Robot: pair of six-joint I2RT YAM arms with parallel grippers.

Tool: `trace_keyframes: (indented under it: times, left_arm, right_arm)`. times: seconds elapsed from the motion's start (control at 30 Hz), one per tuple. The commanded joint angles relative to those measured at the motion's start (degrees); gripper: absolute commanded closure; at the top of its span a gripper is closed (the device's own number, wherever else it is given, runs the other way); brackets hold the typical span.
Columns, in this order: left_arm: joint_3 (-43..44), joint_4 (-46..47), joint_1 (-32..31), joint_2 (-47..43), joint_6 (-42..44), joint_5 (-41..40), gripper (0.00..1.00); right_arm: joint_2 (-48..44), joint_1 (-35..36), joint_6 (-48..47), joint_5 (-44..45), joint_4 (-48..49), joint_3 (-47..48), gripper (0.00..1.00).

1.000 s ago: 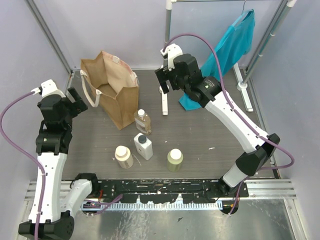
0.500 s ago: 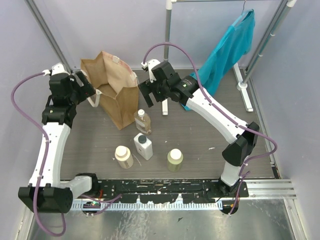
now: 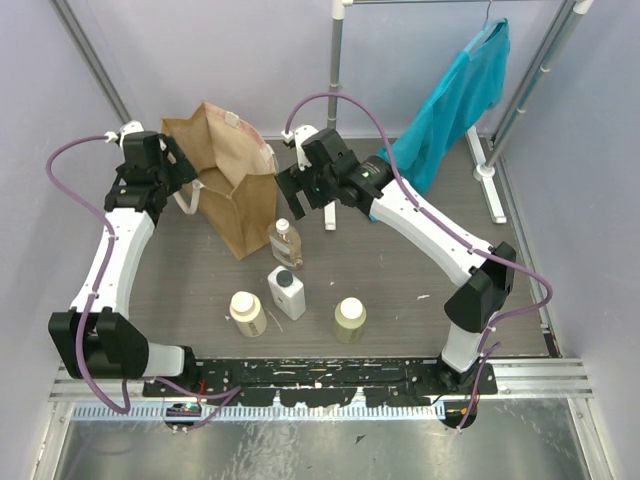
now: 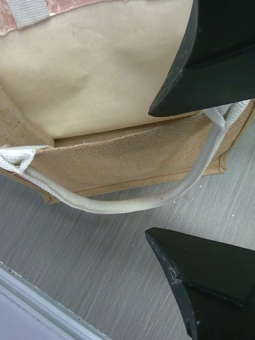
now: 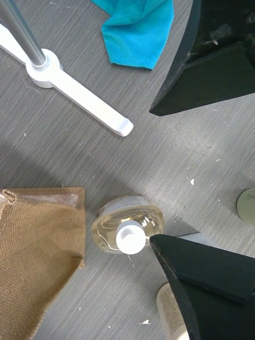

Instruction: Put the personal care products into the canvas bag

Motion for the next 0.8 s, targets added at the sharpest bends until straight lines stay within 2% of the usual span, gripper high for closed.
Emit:
trace_keyframes:
  times: [0.0,0.13,0.33,0.47,0.77]
  left_arm:
    - [0.5,3.9,-0.2,1.4,-1.1,-1.9,0.13]
    - [-1.0,4.3,-0.2,1.5,-0.8,-2.5,0.41]
    - [-3.3,3.3,-0.2,0.5,-0.9,-2.3,0.72]
    - [-4.9,1.7,-0.3,-1.8,-1.1,-1.3,0.78]
    - [-11.0,-2.4,-2.2,-13.7,-2.7,-0.2,0.81]
  right_arm:
    - [-1.2,0.3,1.1,-1.8,4.6,-0.9,0.00]
    - [-0.8,0.3,0.9,-1.8,5.3,-1.4,0.00]
    - [-0.1,0.3,0.2,-1.8,5.3,-2.1,0.00]
    - [0.0,0.4,0.0,-2.8,5.2,-2.4,0.00]
    - [0.4,1.9,-0.3,-8.1,7.7,-5.0,0.00]
